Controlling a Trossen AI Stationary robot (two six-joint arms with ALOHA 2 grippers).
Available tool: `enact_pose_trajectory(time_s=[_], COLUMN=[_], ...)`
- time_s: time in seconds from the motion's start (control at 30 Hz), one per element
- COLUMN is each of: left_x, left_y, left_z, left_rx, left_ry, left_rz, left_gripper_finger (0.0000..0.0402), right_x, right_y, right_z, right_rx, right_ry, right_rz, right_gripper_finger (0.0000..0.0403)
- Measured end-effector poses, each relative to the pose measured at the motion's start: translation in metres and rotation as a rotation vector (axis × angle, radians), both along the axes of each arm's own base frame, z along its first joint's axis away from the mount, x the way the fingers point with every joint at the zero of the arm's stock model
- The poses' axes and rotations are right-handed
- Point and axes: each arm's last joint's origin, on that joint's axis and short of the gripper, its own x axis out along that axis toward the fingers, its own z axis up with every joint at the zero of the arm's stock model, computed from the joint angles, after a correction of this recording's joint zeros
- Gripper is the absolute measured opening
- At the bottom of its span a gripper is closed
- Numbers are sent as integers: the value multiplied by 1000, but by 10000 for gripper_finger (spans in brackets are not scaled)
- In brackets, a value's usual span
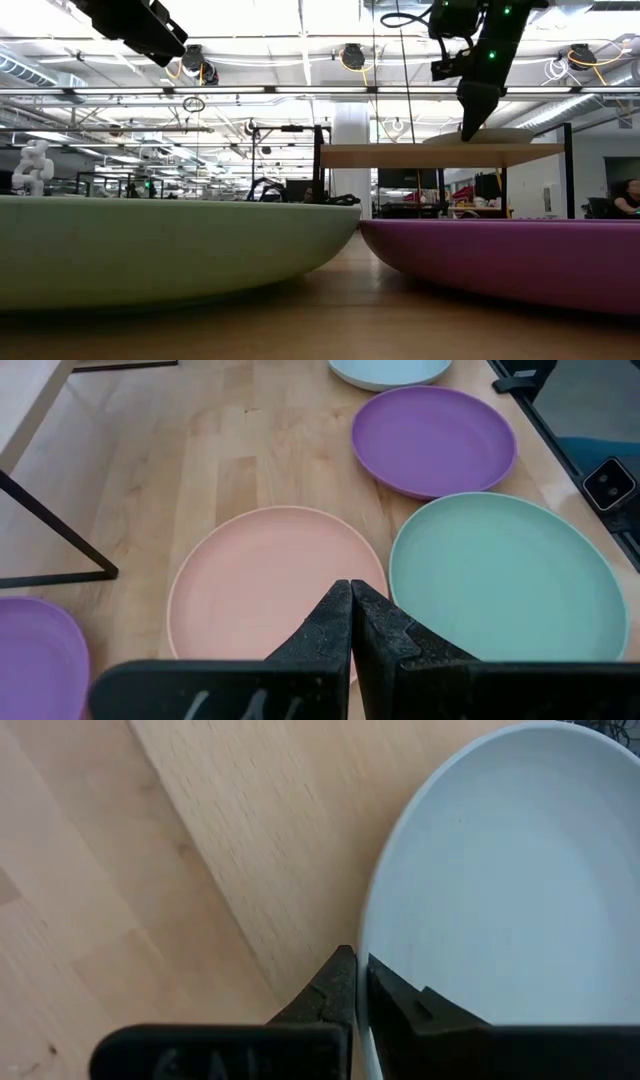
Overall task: Place and stack plates onto a shelf
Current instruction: Put the top light blue plate on the shelf, then put the pink plate on the shelf
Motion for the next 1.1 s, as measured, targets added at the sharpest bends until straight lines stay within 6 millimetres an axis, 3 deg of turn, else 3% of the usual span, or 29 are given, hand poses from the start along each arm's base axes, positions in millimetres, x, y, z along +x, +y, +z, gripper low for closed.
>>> enact_pose_trajectory(time_s=[0.27, 0.57, 0.83, 1.1], left_x=[0, 0, -13, -27], left_y=[0, 2, -7, -12], left_z=[0, -1, -13, -22], left_rx=[-11, -18, -15, 118], left_ry=[2, 7, 166, 263], left_rz=[10, 107, 131, 239], left_gripper_finger=[5, 5, 21, 80], right_x=[0, -5, -8, 15], right_y=[0, 12, 50, 97], right_z=[0, 11, 33, 19], right_rx=[7, 0, -7, -84], right_ry=[-15, -106, -357, -515], right_rz=[-29, -37, 15, 233], right_gripper_finger=[14, 81, 109, 109])
